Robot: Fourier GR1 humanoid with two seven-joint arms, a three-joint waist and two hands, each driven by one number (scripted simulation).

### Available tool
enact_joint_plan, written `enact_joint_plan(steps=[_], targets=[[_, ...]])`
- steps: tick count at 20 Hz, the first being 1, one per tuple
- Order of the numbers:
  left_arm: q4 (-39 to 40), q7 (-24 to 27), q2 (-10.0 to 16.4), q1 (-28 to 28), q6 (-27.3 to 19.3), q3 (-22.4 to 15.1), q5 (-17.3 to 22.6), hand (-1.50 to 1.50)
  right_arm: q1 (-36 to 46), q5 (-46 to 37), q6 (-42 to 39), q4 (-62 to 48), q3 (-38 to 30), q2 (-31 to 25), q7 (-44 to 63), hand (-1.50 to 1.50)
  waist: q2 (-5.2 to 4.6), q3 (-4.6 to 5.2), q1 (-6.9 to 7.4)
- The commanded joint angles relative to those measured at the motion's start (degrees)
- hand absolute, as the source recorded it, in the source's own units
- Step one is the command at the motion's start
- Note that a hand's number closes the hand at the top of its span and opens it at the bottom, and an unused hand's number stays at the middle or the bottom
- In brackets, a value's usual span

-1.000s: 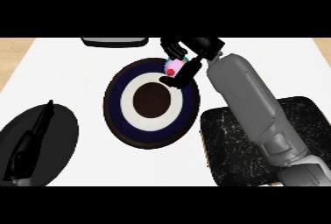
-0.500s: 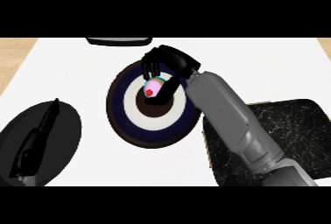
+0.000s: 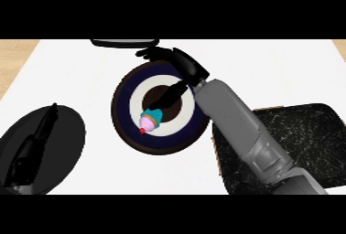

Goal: Pick the cupcake from the tray and place it in the plate

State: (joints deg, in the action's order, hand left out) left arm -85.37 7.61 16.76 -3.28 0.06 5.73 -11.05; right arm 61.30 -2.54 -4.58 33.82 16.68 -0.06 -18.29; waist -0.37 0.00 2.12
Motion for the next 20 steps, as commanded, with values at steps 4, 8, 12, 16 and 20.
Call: enact_joint_plan(steps=[4,8,12,16,20], targets=[[-0.5,0.7,-1.2,-1.8,-1.0,-0.1,-0.8,0.00,2.6,7.6,1.3,-3.8,-11.3,-2.5,1.2,-1.50,0.15,-0.01,-0.99],[1.1,-0.4,-0.3,1.3,-0.6,0.5,-0.9,0.00,2.0,13.4,-6.9,-9.5,-18.0,-8.4,-2.7,-1.50,-0.59,-0.06,-0.40],[0.0,1.6,-0.2,-0.7,0.2,0.7,-0.2,0.00,-0.6,15.2,-12.4,-13.6,-21.0,-11.3,-9.1,-1.50,-0.67,-0.05,0.26],[-0.5,1.6,0.2,-0.5,1.5,1.0,0.6,0.00,-0.1,14.7,-18.6,-17.9,-22.4,-17.4,-14.3,-1.50,-1.26,-0.10,1.53],[-0.3,1.5,-1.1,0.6,0.4,-0.4,-0.8,0.00,-0.3,13.3,-20.6,-20.4,-22.4,-20.8,-18.6,-1.50,-1.82,-0.17,2.62]])
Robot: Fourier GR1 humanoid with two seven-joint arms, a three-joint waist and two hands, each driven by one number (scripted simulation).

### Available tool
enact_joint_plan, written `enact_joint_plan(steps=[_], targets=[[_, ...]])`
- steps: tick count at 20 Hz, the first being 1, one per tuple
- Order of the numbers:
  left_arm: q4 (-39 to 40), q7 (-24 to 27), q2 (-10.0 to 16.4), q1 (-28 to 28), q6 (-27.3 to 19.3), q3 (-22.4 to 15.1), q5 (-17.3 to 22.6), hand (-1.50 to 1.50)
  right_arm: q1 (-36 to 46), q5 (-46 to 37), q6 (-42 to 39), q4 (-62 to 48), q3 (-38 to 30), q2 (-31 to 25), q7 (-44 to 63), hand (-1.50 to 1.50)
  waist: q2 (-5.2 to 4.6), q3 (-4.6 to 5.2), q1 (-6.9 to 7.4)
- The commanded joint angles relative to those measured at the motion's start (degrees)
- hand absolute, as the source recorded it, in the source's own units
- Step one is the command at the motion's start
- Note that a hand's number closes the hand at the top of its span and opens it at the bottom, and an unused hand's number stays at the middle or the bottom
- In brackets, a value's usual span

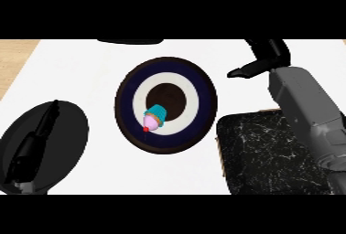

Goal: Pick the cupcake from the tray and place it in the plate

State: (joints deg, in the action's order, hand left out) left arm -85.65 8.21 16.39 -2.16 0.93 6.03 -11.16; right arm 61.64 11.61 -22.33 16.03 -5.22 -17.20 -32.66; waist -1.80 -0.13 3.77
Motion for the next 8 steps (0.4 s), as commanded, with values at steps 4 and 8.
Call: enact_joint_plan(steps=[4,8], targets=[[0.9,1.2,-1.1,0.6,-0.3,-1.4,-1.1,0.00,-0.2,-2.0,-5.5,-4.4,-0.3,-6.1,-6.9,-1.50,-0.67,-0.08,1.32],[-0.5,1.0,-0.1,0.6,1.2,-1.0,-0.2,0.00,-0.9,-2.6,-7.3,-6.0,-0.4,-9.0,-7.3,-1.50,-1.08,-0.16,2.38]])
